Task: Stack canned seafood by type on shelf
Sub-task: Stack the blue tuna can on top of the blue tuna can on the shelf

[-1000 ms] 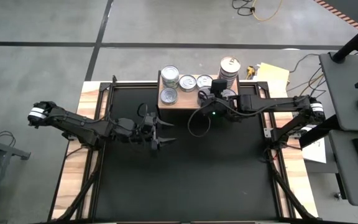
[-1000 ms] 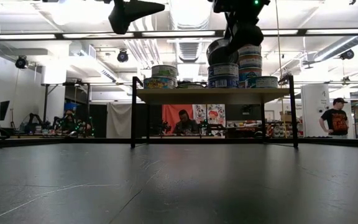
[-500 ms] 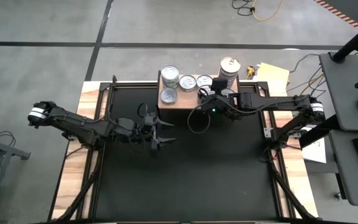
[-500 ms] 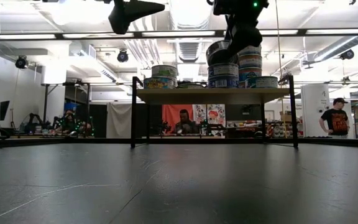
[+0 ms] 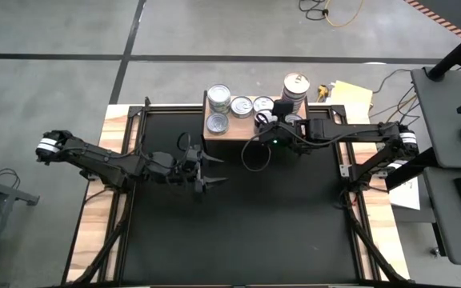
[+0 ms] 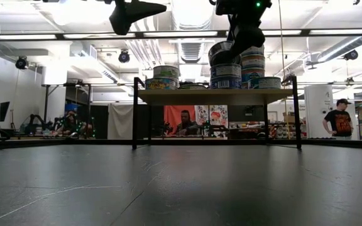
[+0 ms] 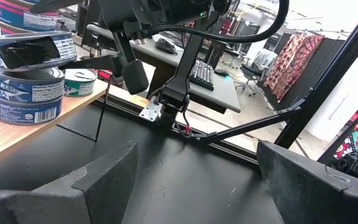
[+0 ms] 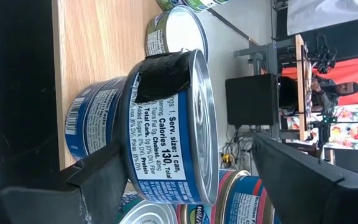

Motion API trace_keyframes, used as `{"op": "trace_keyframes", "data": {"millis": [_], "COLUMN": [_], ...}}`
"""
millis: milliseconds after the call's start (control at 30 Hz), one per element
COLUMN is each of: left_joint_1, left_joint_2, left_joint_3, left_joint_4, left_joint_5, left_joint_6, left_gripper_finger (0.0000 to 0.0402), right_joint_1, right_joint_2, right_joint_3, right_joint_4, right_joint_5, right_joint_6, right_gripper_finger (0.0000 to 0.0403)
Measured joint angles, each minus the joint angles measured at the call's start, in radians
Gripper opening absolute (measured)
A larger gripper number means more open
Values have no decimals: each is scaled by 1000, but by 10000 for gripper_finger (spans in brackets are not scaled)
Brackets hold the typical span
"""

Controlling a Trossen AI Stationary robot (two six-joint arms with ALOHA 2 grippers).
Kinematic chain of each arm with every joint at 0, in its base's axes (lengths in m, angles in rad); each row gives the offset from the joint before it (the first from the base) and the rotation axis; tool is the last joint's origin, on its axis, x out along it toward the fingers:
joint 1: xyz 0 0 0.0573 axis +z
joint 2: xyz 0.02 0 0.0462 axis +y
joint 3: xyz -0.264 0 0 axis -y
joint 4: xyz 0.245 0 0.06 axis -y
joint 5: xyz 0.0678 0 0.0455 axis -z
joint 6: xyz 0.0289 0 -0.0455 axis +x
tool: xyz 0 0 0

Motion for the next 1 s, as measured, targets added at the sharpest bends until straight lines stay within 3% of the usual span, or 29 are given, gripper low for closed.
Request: {"op": "trace_keyframes", "data": {"millis": [500,1000], "left_joint_1": [0,0], "left_joint_2": [0,0], "left_joint_3": [0,0], "left_joint_4": [-3,-3], "left_joint_5": [0,0], "left_joint_6": [0,1], "left_gripper_finger": [311,311], "right_joint_1": [0,0], "right_joint_2": [-1,-5], "right_joint_3": [0,0], "right_joint_4": [-12,-72], "right_joint_5": [0,-32], "right_joint_6": [24,75], "right_gripper_finger": [349,354]}}
